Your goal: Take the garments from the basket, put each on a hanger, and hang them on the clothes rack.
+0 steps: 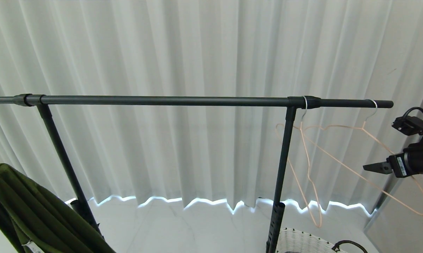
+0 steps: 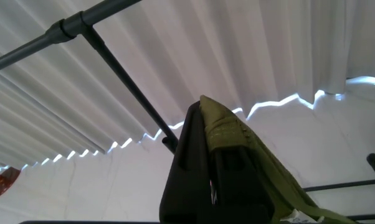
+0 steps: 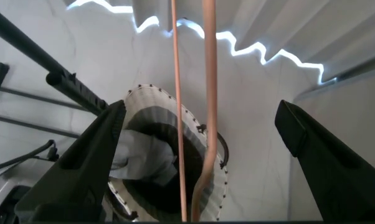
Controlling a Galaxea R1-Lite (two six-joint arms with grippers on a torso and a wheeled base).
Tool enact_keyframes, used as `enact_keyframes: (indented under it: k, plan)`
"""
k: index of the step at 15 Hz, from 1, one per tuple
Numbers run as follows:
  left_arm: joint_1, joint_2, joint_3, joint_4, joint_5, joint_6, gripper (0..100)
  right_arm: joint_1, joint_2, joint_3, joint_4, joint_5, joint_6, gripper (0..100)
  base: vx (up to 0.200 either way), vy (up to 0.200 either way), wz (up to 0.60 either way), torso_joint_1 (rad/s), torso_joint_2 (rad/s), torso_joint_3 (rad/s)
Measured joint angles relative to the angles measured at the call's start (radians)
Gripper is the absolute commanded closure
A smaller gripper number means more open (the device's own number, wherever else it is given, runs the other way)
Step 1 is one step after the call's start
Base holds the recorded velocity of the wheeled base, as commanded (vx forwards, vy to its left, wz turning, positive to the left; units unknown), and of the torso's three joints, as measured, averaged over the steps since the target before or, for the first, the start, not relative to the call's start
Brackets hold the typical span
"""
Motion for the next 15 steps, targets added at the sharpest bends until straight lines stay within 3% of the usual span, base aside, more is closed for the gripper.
enact_keyframes:
  k: [15]
  plan:
    - [0.0, -0.025, 0.023, 0.0, 0.002, 0.002, 100, -0.014, -0.074, 0.047, 0.001, 0.057, 0.029, 100, 0.0, 0.0, 0.0, 0.0, 0.0, 0.0]
